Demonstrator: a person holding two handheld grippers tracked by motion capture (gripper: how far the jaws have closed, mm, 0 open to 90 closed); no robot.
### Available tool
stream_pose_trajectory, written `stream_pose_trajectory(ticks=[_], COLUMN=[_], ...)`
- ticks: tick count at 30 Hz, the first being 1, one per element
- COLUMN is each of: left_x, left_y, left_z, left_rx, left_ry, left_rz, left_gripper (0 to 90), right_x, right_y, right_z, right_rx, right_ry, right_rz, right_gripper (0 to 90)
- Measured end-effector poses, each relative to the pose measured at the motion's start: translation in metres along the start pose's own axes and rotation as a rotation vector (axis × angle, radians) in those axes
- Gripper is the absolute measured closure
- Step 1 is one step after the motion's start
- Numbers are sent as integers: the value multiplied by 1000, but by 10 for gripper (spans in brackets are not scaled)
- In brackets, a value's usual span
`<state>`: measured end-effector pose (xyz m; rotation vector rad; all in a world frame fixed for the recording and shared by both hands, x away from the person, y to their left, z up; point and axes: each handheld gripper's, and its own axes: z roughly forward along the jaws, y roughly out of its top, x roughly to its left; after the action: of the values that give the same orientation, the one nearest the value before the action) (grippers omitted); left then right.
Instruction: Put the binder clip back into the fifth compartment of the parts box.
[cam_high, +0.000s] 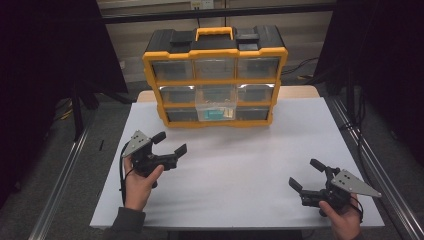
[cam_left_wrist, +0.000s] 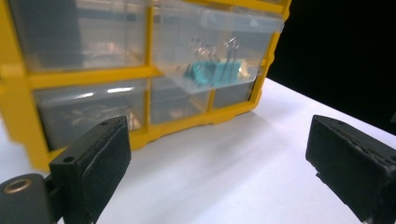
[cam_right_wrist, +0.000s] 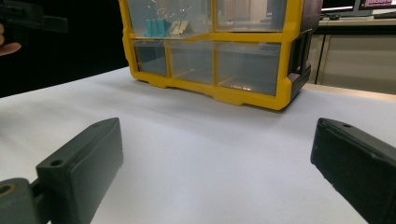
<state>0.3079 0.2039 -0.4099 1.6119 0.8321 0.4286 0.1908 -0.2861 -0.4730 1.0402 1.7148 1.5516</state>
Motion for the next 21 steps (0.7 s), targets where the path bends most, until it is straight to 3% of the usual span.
stream_pose_trajectory(ticks=[2,8,10,21], left_x=[4,12,13,20], left_y=[-6,-19,-23,-41], left_z=[-5,-18,-22,-37], left_rx=[2,15,9,33], left_ry=[5,22,23,28], left_rz=[-14,-2,-20,4], left_gripper=[67,62,62,58], right_x=[0,0,0,-1], right_y=[0,0,0,1], right_z=[0,0,0,0], right_rx=[1,-2,-2,-4], right_ry=[-2,-2,1,-2], right_rz=[1,2,-2,0], right_gripper=[22,22,22,22])
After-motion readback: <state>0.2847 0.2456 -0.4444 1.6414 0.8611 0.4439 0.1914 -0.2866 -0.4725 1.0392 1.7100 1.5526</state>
